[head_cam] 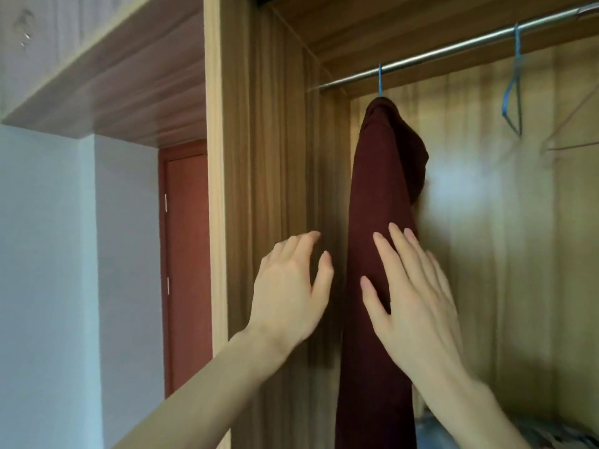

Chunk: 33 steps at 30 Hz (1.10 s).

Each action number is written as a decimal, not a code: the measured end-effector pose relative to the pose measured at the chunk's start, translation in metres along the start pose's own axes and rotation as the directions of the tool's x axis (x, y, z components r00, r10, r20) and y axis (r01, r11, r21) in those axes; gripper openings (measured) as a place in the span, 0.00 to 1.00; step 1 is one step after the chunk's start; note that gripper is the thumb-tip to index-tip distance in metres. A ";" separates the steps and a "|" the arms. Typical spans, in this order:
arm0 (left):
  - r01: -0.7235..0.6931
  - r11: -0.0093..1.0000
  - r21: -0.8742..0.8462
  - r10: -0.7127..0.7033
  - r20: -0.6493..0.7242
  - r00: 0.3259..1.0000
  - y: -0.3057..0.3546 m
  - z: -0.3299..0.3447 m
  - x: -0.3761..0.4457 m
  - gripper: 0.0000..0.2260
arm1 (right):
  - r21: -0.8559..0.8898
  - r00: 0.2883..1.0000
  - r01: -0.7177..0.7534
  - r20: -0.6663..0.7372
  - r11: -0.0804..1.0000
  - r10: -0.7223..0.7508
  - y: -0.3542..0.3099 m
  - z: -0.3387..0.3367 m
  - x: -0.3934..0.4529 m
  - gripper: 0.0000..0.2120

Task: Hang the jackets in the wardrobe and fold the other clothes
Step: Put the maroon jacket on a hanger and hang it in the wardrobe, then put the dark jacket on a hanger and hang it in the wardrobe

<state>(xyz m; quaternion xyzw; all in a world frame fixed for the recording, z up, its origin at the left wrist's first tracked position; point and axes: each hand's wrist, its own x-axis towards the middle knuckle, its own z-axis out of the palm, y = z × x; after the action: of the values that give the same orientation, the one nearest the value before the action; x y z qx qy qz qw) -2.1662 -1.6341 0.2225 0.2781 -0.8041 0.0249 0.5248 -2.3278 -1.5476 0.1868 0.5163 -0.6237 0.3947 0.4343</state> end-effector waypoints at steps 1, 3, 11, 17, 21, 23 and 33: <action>-0.005 1.000 0.024 0.005 -0.001 1.000 -0.003 -0.011 -0.015 0.19 | 0.024 1.000 -0.009 0.015 1.000 0.008 -0.009 -0.005 -0.012 0.29; -0.025 0.996 0.086 0.025 0.010 1.000 -0.011 -0.034 -0.047 0.19 | 0.065 0.998 -0.027 0.057 0.998 0.023 -0.028 -0.015 -0.037 0.29; -0.049 0.921 0.385 0.018 0.081 0.997 -0.061 -0.140 -0.194 0.21 | 0.251 0.917 0.071 0.365 0.965 -0.162 -0.113 -0.043 -0.118 0.32; 0.139 0.849 0.510 -0.191 0.050 0.980 -0.080 -0.224 -0.297 0.23 | 0.418 0.859 0.087 0.428 0.904 -0.281 -0.215 -0.058 -0.165 0.36; 0.264 0.738 0.621 -0.324 -0.017 0.946 -0.089 -0.290 -0.358 0.24 | 0.516 0.811 0.106 0.450 0.850 -0.375 -0.292 -0.060 -0.195 0.38; 0.322 0.678 0.660 -0.374 -0.067 0.925 -0.093 -0.326 -0.388 0.24 | 0.585 0.795 0.117 0.429 0.803 -0.429 -0.330 -0.060 -0.208 0.37; 0.561 0.218 0.799 -0.528 -0.387 0.756 -0.070 -0.481 -0.519 0.24 | 0.920 0.730 0.124 0.170 0.373 -0.662 -0.531 -0.095 -0.255 0.32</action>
<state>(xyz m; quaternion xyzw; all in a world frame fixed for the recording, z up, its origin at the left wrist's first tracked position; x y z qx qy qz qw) -1.5812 -1.3149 -0.0245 0.7695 -0.5092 0.2578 0.2866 -1.7682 -1.4643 -0.0026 0.8846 -0.2784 0.3739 0.0132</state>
